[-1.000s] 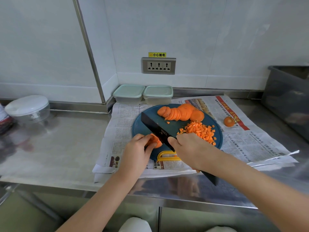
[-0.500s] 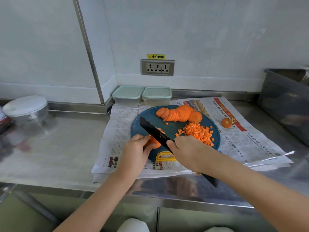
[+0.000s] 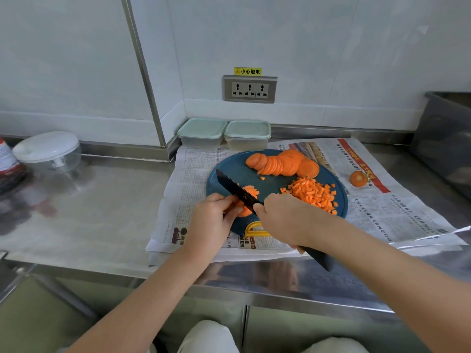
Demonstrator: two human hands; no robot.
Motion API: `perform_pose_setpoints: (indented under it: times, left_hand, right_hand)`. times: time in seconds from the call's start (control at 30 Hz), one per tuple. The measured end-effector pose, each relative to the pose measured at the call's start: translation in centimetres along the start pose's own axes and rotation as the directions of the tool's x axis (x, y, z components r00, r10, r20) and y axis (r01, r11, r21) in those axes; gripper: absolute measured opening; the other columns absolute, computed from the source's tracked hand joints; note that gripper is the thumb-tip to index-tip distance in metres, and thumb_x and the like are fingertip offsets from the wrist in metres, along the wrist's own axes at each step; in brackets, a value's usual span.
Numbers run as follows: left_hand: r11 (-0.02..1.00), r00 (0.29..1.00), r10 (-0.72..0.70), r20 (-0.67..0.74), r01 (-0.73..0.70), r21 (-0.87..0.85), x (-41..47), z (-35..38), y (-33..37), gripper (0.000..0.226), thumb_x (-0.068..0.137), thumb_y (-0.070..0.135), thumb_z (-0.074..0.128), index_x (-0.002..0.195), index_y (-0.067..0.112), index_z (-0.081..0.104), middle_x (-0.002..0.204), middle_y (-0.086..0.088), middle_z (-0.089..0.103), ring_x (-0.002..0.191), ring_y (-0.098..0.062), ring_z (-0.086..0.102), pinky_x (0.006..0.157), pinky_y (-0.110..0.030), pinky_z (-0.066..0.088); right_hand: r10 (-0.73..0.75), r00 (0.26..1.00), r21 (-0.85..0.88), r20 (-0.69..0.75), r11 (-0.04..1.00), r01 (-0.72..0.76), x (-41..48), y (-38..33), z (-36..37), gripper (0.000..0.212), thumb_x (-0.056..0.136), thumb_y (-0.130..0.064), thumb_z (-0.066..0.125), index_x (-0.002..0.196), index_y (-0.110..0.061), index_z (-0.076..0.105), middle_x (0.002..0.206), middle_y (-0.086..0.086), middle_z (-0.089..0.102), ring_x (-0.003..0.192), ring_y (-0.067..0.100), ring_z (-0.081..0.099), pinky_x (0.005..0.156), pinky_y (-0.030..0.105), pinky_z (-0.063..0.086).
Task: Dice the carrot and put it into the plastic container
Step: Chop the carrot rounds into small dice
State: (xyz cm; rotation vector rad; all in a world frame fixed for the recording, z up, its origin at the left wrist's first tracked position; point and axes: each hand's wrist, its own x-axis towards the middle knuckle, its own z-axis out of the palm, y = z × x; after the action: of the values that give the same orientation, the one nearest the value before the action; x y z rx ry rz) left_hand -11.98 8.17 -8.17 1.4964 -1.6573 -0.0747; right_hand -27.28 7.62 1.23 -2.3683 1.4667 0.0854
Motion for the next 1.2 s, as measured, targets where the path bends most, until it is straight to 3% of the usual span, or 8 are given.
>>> perform_pose_setpoints:
  times: [0.17, 0.37, 0.47, 0.6, 0.73, 0.93, 1.1, 1.2]
  left_hand:
    - [1.000, 1.000, 0.010, -0.004, -0.010, 0.017, 0.0, 0.1, 0.0, 0.023, 0.083, 0.015, 0.072, 0.105, 0.011, 0.074, 0.086, -0.009, 0.068, 0.074, -0.021, 0.064, 0.065, -0.037, 0.055]
    - [1.000, 1.000, 0.006, -0.019, -0.006, -0.011, 0.0, 0.0, 0.1, 0.022, 0.082, 0.010, 0.072, 0.104, 0.010, 0.074, 0.087, -0.008, 0.069, 0.076, -0.018, 0.065, 0.069, -0.029, 0.054]
    - [1.000, 1.000, 0.016, -0.025, -0.017, -0.011, -0.2, 0.0, 0.3, 0.022, 0.081, 0.011, 0.074, 0.103, 0.010, 0.074, 0.087, -0.006, 0.069, 0.076, -0.015, 0.065, 0.069, -0.023, 0.053]
    - [0.998, 1.000, -0.018, -0.025, 0.017, -0.052, -0.5, 0.1, 0.8, 0.018, 0.081, 0.013, 0.074, 0.100, 0.014, 0.075, 0.087, 0.004, 0.067, 0.068, 0.008, 0.058, 0.072, -0.004, 0.045]
    - [0.990, 0.997, -0.080, -0.023, 0.077, -0.121, -0.3, -0.1, 1.0, 0.017, 0.081, 0.012, 0.074, 0.098, 0.015, 0.075, 0.085, 0.009, 0.063, 0.077, 0.015, 0.058, 0.073, -0.001, 0.042]
    - [0.986, 0.993, -0.117, -0.005, 0.116, -0.117, -0.4, -0.3, 0.8, 0.012, 0.079, 0.018, 0.075, 0.091, 0.019, 0.076, 0.081, 0.013, 0.061, 0.074, 0.003, 0.058, 0.071, -0.003, 0.041]
    - [0.984, 0.993, -0.118, -0.013, 0.115, -0.138, -0.4, -0.5, 1.0, 0.009, 0.078, 0.018, 0.076, 0.086, 0.021, 0.077, 0.079, 0.014, 0.063, 0.074, 0.006, 0.058, 0.071, -0.002, 0.040]
    - [0.982, 0.993, -0.119, -0.018, 0.115, -0.147, -0.5, -0.6, 1.1, 0.010, 0.076, 0.017, 0.078, 0.086, 0.020, 0.077, 0.081, 0.012, 0.065, 0.073, 0.006, 0.058, 0.071, -0.003, 0.042]
  right_hand:
    - [-0.059, 0.998, -0.079, 0.031, 0.995, 0.062, 1.0, -0.1, -0.4, 0.038, 0.104, -0.017, 0.030, 0.066, -0.018, 0.033, 0.066, -0.004, 0.034, 0.054, 0.008, 0.032, 0.050, 0.022, 0.032]
    - [-0.006, 1.000, -0.006, -0.009, 1.000, 0.006, 1.9, 0.3, 1.4, 0.040, 0.106, -0.020, 0.017, 0.110, -0.003, 0.053, 0.068, 0.000, 0.032, 0.053, 0.011, 0.032, 0.044, 0.025, 0.021]
    - [0.000, 1.000, 0.077, -0.028, 0.997, 0.002, 2.3, 0.5, 1.5, 0.036, 0.106, -0.019, 0.020, 0.103, -0.005, 0.053, 0.069, 0.001, 0.034, 0.060, 0.016, 0.041, 0.046, 0.024, 0.026]
    - [0.032, 0.999, 0.147, -0.031, 0.989, -0.028, 3.0, 1.1, 1.3, 0.040, 0.104, -0.025, 0.025, 0.066, -0.018, 0.035, 0.068, 0.000, 0.040, 0.068, 0.020, 0.046, 0.054, 0.025, 0.035]
    - [0.036, 0.999, 0.196, -0.008, 0.980, -0.034, 2.5, 1.2, 0.5, 0.042, 0.104, -0.030, 0.023, 0.066, -0.018, 0.036, 0.067, 0.001, 0.043, 0.055, 0.011, 0.040, 0.050, 0.022, 0.034]
    - [-0.011, 1.000, 0.241, -0.008, 0.970, 0.012, 0.0, 1.4, -1.0, 0.040, 0.105, -0.031, 0.025, 0.072, -0.015, 0.041, 0.063, 0.008, 0.047, 0.048, 0.024, 0.053, 0.046, 0.034, 0.046]
    - [-0.021, 0.999, 0.046, -0.044, 0.999, 0.023, 0.2, 1.4, -0.5, 0.044, 0.104, -0.036, 0.019, 0.069, -0.018, 0.040, 0.069, 0.000, 0.046, 0.063, 0.016, 0.048, 0.057, 0.027, 0.040]
    - [-0.025, 0.996, 0.048, -0.081, 0.998, 0.029, -0.1, 1.0, -0.2, 0.041, 0.106, -0.029, 0.018, 0.096, -0.008, 0.051, 0.070, 0.001, 0.038, 0.074, 0.022, 0.050, 0.064, 0.037, 0.042]
